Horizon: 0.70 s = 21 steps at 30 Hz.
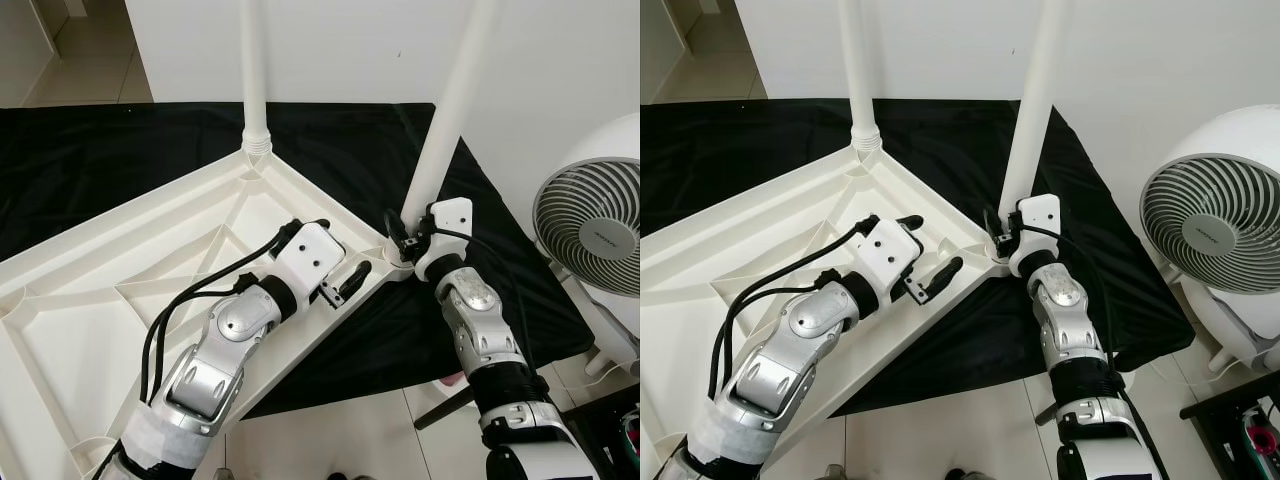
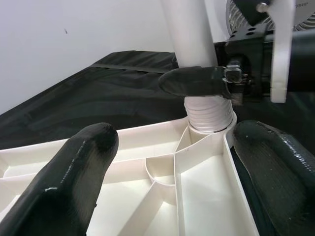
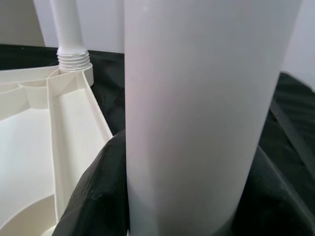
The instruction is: Building children table
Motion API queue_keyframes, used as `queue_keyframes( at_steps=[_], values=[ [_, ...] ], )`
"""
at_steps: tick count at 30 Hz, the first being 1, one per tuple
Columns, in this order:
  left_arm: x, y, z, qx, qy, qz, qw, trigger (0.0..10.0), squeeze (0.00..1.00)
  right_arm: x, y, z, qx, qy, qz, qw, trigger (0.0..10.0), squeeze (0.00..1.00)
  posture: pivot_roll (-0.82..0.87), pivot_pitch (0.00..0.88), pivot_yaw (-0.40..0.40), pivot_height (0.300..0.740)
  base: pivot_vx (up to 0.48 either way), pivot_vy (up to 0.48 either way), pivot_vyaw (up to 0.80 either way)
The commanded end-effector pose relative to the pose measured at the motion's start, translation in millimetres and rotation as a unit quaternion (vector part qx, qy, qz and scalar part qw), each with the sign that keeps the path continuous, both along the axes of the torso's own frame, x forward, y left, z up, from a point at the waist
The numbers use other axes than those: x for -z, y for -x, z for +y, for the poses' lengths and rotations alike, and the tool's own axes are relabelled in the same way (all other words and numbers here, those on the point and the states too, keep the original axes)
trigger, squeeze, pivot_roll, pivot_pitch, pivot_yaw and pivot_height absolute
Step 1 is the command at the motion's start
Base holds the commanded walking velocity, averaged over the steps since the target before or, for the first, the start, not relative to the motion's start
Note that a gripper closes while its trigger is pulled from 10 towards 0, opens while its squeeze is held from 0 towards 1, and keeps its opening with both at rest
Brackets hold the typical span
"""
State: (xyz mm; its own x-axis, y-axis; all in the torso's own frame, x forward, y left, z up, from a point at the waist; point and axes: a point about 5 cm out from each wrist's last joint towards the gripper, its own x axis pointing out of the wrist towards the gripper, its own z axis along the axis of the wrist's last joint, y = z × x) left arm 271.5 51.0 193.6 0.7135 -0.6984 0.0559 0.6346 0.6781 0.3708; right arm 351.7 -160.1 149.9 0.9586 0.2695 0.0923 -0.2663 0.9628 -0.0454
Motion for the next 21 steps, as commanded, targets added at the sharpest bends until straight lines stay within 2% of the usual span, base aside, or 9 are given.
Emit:
queue_keyframes(
  at_steps=[1, 2, 9, 12, 13, 21],
  values=[
    [-1, 0.9, -1.1, 0.001, -0.002, -0.003, 1.0, 10.0, 0.0, 65, 17.2, -11.7, 0.029, -0.004, 0.157, 0.987, 10.0, 0.0, 0.18, 0.124, -0.042, 0.74, 0.0, 0.0, 0.0],
    [-1, 1.0, -0.8, -0.001, -0.002, -0.003, 1.0, 10.0, 0.0, 65, 16.0, -16.0, 0.04, -0.011, 0.16, 0.986, 10.0, 0.0, 0.18, 0.124, -0.045, 0.74, 0.0, 0.0, 0.0],
    [-2, 0.6, -0.2, -0.004, -0.001, -0.004, 1.0, 10.0, 0.0, 69, 23.6, -13.1, 0.031, 0.0, 0.144, 0.989, 10.0, 0.0, 0.18, 0.127, -0.047, 0.74, 0.0, 0.0, 0.0],
    [-2, 0.7, -0.1, -0.004, 0.0, -0.004, 1.0, 10.0, 0.0, 71, 26.5, -10.4, 0.024, 0.011, 0.139, 0.99, 10.0, 0.0, 0.18, 0.126, -0.046, 0.74, 0.0, 0.0, 0.0],
    [-2, 0.9, -0.5, -0.003, 0.0, -0.004, 1.0, 10.0, 0.0, 71, 31.2, -4.6, 0.008, 0.027, 0.122, 0.992, 10.0, 0.0, 0.17, 0.128, -0.044, 0.74, 0.0, 0.0, 0.0],
    [-2, 0.2, -1.1, -0.001, 0.0, -0.005, 1.0, 10.0, 0.0, 77, 41.2, 0.3, -0.017, 0.053, 0.109, 0.992, 10.0, 0.0, 0.17, 0.13, -0.04, 0.74, 0.0, 0.0, 0.0]
  ],
)
